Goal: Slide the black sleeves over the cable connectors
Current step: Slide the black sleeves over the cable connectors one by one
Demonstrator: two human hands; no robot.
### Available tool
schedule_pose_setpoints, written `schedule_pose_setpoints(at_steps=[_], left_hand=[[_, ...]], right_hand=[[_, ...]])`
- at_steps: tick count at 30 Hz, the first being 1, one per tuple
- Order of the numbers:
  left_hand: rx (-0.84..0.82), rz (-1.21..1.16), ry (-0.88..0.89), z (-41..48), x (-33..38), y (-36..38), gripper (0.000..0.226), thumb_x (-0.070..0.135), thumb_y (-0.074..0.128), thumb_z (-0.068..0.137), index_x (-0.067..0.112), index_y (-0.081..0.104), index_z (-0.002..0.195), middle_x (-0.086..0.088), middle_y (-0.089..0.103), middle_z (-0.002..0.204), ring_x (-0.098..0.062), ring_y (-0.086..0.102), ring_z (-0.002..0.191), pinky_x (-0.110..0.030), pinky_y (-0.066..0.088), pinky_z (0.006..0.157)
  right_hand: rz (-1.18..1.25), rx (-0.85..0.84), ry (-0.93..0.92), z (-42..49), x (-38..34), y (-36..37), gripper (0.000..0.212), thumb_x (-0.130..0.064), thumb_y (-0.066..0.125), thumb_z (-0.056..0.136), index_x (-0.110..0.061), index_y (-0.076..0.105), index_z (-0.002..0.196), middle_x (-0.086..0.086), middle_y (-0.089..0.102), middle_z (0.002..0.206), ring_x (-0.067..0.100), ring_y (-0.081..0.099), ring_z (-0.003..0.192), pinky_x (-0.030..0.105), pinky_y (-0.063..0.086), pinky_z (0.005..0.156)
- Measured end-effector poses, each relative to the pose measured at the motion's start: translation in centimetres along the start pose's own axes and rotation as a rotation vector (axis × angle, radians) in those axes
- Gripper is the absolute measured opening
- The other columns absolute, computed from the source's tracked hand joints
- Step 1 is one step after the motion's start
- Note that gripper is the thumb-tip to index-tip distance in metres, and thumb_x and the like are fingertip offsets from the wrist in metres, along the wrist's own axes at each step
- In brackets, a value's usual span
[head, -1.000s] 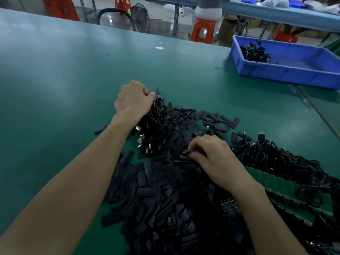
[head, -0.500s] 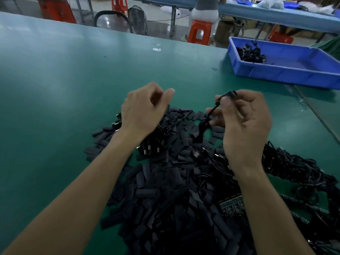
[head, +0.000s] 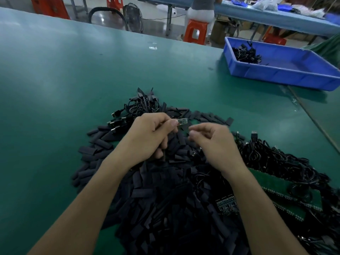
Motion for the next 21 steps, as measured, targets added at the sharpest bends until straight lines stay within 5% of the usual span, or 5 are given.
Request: schedule_pose_setpoints(at_steps=[2, 4, 8, 17, 21], left_hand=[[0.029, 0.041, -0.045, 0.3, -1.0, -0.7, 0.032, 0.03, 0.051, 0.104, 0.021, 0.066, 0.077, 0.003, 0.062, 0.054, -0.018, 0.06, 0.039, -0.025, 0.051, 0.044], [0.055, 0.071, -0.099, 0.5, -2.2, -1.1, 0.032, 0.026, 0.048, 0.106, 0.018, 0.066, 0.081, 0.007, 0.061, 0.054, -0.013, 0.058, 0.04, -0.02, 0.047, 0.044], [0.076, 0.133, -0.158, 0.6, -3.6, -1.2, 0.03, 0.035, 0.044, 0.106, 0.027, 0.065, 0.086, 0.013, 0.046, 0.042, -0.004, 0.038, 0.037, -0.028, 0.035, 0.047], [-0.016, 0.186, -0.143, 0.6, -3.4, -0.2, 0.013, 0.033, 0.053, 0.103, 0.029, 0.06, 0.094, 0.015, 0.055, 0.049, -0.001, 0.047, 0.044, -0.014, 0.036, 0.046], [-0.02, 0.163, -0.171, 0.4, -3.5, 0.1, 0.009, 0.032, 0.052, 0.104, 0.026, 0.053, 0.098, 0.011, 0.07, 0.063, -0.006, 0.05, 0.047, -0.018, 0.04, 0.048]], right_hand=[[-0.289, -0.056, 0.003, 0.0, 1.0, 1.0, 0.019, -0.024, 0.067, 0.095, -0.022, 0.073, 0.112, -0.007, 0.073, 0.104, 0.005, 0.066, 0.09, 0.012, 0.051, 0.081], [-0.499, -0.102, -0.002, -0.2, 1.5, 2.3, 0.026, -0.03, 0.064, 0.097, -0.02, 0.07, 0.121, 0.0, 0.067, 0.116, 0.017, 0.061, 0.106, 0.031, 0.052, 0.092], [-0.698, -0.12, -0.042, -0.6, 1.8, 3.7, 0.036, -0.042, 0.063, 0.097, -0.02, 0.067, 0.125, 0.004, 0.058, 0.115, 0.024, 0.05, 0.112, 0.037, 0.048, 0.094], [-0.563, -0.13, -0.102, -1.0, 1.0, 4.1, 0.009, -0.03, 0.07, 0.092, -0.026, 0.063, 0.095, -0.005, 0.056, 0.1, 0.019, 0.051, 0.101, 0.041, 0.047, 0.092], [-0.208, -0.047, -0.043, -0.9, 0.8, 2.9, 0.016, -0.022, 0.06, 0.099, -0.029, 0.05, 0.088, -0.007, 0.064, 0.085, 0.013, 0.062, 0.079, 0.036, 0.054, 0.071]])
Point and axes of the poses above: each hand's wrist, its own z-axis towards the middle knuckle, its own y-axis out of the palm, x = y × z, the point moved 8 cm from there along z, towards the middle knuckle
